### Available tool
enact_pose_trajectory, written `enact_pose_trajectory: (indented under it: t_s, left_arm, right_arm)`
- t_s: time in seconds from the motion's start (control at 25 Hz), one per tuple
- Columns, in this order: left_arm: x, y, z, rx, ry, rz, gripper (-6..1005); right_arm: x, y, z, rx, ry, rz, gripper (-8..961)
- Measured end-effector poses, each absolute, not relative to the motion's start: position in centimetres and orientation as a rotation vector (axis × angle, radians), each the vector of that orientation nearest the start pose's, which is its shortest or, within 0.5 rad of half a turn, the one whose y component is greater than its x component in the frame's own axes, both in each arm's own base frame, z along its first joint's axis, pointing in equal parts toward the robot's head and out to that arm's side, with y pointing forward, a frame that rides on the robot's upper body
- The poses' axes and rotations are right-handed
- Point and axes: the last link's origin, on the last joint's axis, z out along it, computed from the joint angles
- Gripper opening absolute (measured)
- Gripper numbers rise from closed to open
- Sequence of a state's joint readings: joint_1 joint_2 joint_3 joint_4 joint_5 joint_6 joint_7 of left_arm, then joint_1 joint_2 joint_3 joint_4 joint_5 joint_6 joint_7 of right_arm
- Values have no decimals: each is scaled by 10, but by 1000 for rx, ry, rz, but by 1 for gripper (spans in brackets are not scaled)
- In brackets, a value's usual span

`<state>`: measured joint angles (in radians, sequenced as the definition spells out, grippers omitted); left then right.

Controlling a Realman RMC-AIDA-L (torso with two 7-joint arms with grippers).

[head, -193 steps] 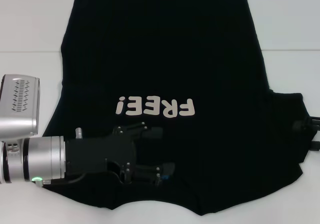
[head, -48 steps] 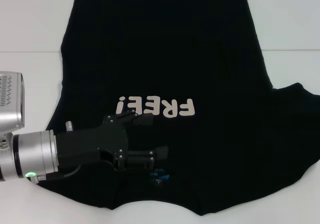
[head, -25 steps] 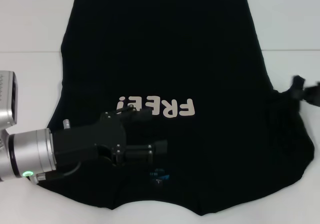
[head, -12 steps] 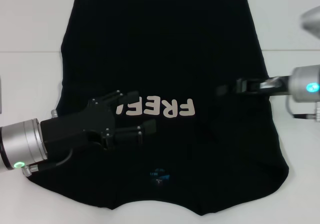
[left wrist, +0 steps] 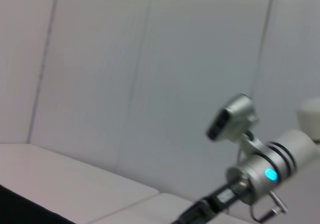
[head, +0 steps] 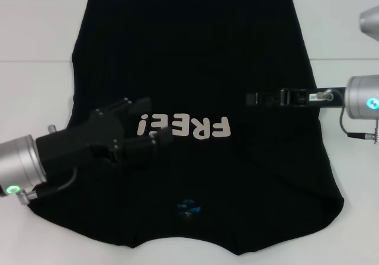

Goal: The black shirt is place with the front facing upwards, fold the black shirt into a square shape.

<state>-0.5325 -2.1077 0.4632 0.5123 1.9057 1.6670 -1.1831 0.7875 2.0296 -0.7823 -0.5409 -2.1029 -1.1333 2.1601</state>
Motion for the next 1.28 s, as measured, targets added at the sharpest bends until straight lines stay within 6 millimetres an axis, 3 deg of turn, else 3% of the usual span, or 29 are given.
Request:
enact_pose_trajectory:
  t_s: [0.04,0.16,0.36,0.6,0.72,0.76,0.88,1.28]
  left_arm:
    - [-255,320,3,-2519,-549,-1083,914]
    - [-259,321,12,-2485,-603,-1109,914]
    - [-266,319,25,-2449,-693,-1147,914]
    - [-286,313,43,-2457,-835,-1079,914]
    - [-295,310,50,-2459,-902,-1031,914]
    - [-309,304,60,-2447,-1012,-944,914]
    - [-322,298,69,-2419,-1102,-859,914]
    - [-365,272,100,-2269,-1447,-642,913]
  right_arm:
    - [228,421,-8,-2353,1407,559,358]
    - [232,413,-3,-2362,1341,683,610]
    - [238,398,-5,-2380,1238,811,846]
    - [236,388,-2,-2460,1147,844,950]
    - [232,385,-3,-2506,1121,838,950]
    - [231,385,-4,-2523,1114,831,950]
    - [228,384,-7,-2560,1098,810,951]
    - [222,391,-8,-2539,1093,813,946]
